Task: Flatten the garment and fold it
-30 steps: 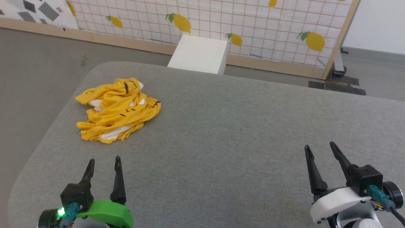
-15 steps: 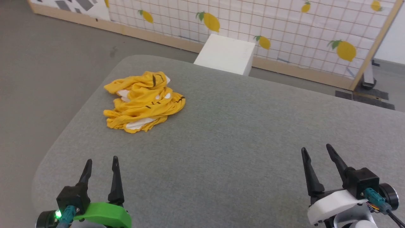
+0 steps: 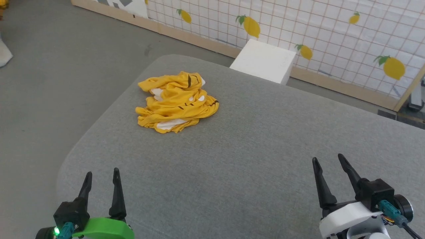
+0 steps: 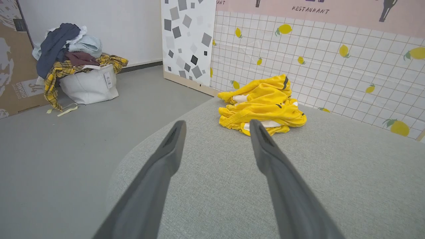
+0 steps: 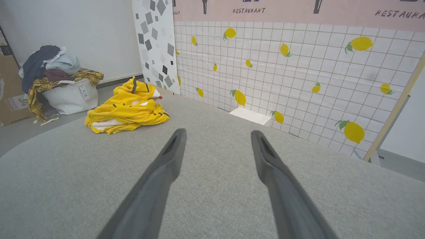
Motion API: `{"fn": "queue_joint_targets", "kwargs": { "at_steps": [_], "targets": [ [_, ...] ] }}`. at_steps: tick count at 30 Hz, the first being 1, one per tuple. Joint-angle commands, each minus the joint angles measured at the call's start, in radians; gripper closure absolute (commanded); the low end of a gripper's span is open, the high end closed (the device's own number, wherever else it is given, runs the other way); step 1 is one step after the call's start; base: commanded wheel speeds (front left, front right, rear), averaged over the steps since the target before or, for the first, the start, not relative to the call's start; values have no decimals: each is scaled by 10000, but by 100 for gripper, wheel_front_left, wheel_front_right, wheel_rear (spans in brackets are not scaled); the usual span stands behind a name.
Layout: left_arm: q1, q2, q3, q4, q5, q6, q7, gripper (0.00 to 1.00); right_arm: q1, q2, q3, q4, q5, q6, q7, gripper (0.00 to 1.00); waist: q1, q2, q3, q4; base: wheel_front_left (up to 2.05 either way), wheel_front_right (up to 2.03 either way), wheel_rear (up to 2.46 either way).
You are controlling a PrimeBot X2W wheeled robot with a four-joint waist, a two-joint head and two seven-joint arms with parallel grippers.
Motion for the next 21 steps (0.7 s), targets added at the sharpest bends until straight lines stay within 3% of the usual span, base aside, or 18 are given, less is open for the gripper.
{"fn": "queue_joint_targets", "kwargs": {
  "at_steps": [1,21],
  "targets": [
    [181,-42,28,7,-50,-72,-116,0,-38,10,34,65,76,-11,-117,0,0,0,-74,176,0,0,0],
    [381,-51,193,71,-386,-223,-530,0,-30,13,110,367,65,-14,-547,0,0,0,-9,1002,0,0,0]
  ]
}}
